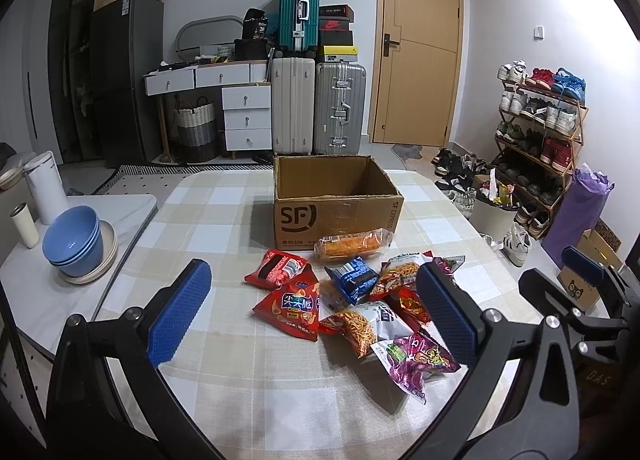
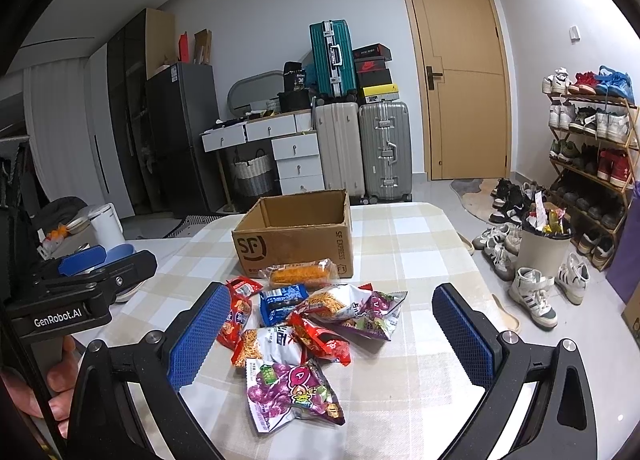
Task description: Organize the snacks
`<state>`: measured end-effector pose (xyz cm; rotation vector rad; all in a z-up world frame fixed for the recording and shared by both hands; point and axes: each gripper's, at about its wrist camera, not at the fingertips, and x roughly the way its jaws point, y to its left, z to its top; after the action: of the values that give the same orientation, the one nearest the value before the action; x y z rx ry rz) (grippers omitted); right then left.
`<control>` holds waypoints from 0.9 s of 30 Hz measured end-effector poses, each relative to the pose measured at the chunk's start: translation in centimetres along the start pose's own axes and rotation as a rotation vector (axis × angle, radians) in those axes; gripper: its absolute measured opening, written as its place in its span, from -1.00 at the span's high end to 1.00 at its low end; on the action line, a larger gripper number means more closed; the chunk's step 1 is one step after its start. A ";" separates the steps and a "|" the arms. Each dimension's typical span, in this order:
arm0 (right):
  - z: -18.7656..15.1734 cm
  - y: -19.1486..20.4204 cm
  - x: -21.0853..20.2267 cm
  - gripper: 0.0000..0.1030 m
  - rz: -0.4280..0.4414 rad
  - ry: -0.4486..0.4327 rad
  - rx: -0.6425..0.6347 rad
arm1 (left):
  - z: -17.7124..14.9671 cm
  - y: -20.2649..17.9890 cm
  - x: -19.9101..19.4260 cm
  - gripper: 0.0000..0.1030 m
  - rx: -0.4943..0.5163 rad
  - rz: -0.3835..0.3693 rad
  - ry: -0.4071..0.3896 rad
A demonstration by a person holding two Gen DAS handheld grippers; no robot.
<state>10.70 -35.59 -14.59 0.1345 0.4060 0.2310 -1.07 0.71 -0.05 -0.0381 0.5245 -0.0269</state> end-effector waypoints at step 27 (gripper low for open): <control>-1.3 -1.4 2.1 -0.99 -0.002 0.080 0.025 | -1.2 0.8 1.6 -0.99 -0.002 0.014 0.035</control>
<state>12.38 -36.34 -16.83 0.1499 0.4890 0.2296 -0.28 1.38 -1.92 -0.0363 0.5600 -0.0129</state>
